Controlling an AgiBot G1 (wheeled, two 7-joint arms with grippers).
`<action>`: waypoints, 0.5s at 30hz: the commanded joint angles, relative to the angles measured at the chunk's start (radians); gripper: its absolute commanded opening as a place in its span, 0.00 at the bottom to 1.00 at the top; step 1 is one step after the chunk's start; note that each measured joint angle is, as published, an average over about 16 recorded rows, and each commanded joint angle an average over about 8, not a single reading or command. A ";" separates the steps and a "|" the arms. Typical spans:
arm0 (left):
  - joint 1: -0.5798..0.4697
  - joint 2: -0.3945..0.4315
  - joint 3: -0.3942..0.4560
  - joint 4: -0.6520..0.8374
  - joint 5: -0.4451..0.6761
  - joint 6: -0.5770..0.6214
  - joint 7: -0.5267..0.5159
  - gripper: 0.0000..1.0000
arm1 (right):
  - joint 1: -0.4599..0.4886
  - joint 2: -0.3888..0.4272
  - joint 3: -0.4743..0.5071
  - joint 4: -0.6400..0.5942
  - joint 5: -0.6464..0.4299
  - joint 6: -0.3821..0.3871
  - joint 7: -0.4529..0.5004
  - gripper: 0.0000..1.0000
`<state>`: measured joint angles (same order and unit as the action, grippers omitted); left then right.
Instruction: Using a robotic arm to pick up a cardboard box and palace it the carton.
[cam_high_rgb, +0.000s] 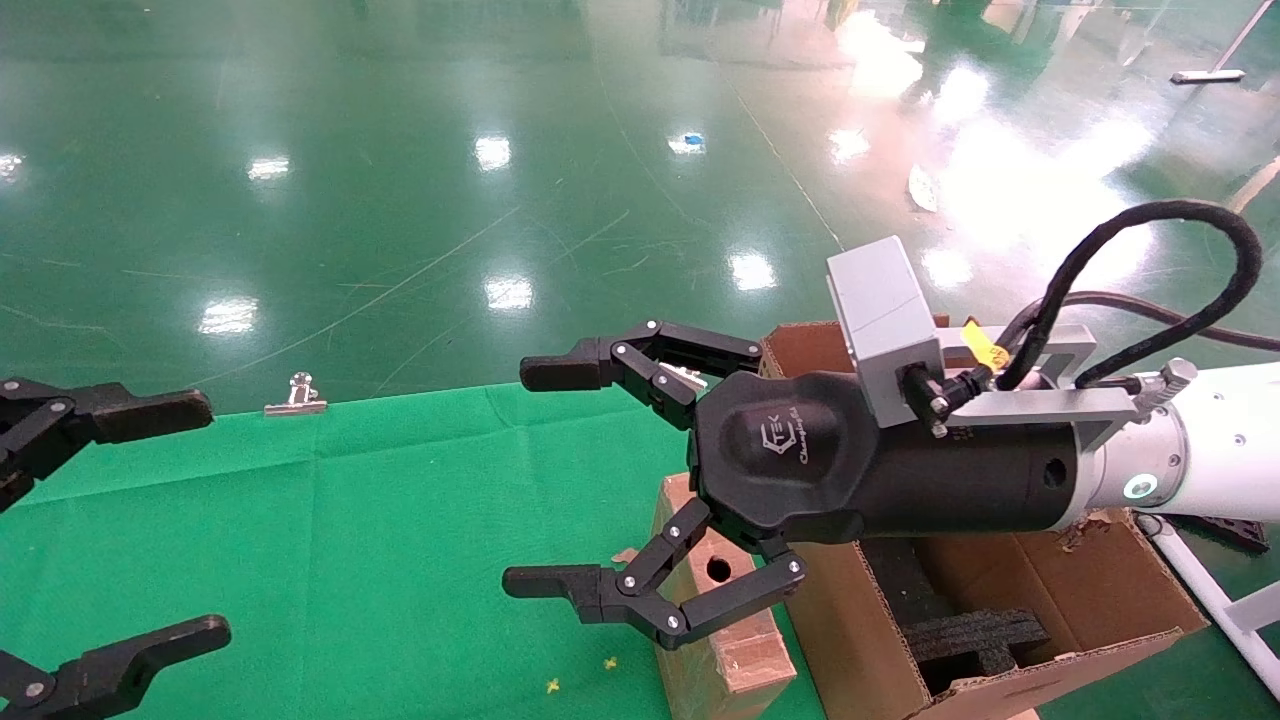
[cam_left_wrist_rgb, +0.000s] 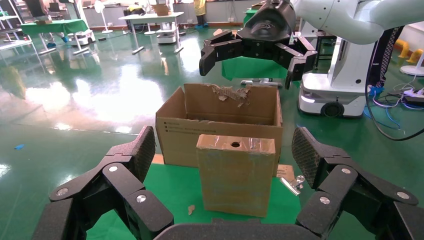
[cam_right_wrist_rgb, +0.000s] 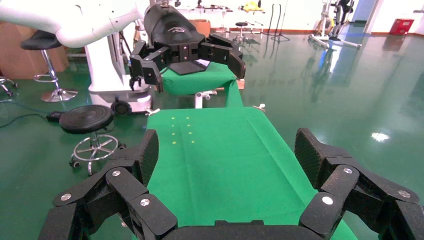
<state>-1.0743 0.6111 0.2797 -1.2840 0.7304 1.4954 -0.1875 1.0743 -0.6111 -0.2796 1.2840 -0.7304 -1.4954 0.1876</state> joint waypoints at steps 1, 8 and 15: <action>0.000 0.000 0.000 0.000 0.000 0.000 0.000 1.00 | 0.000 0.000 0.000 0.000 0.000 0.000 0.000 1.00; 0.000 0.000 0.000 0.000 0.000 0.000 0.000 1.00 | 0.000 0.000 -0.001 0.001 -0.002 0.000 0.001 1.00; 0.000 0.000 0.001 0.001 0.000 0.000 0.000 1.00 | 0.030 -0.014 -0.040 0.035 -0.064 -0.004 0.024 1.00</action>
<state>-1.0747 0.6110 0.2802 -1.2833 0.7301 1.4955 -0.1871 1.1241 -0.6347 -0.3401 1.3181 -0.8251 -1.5101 0.2204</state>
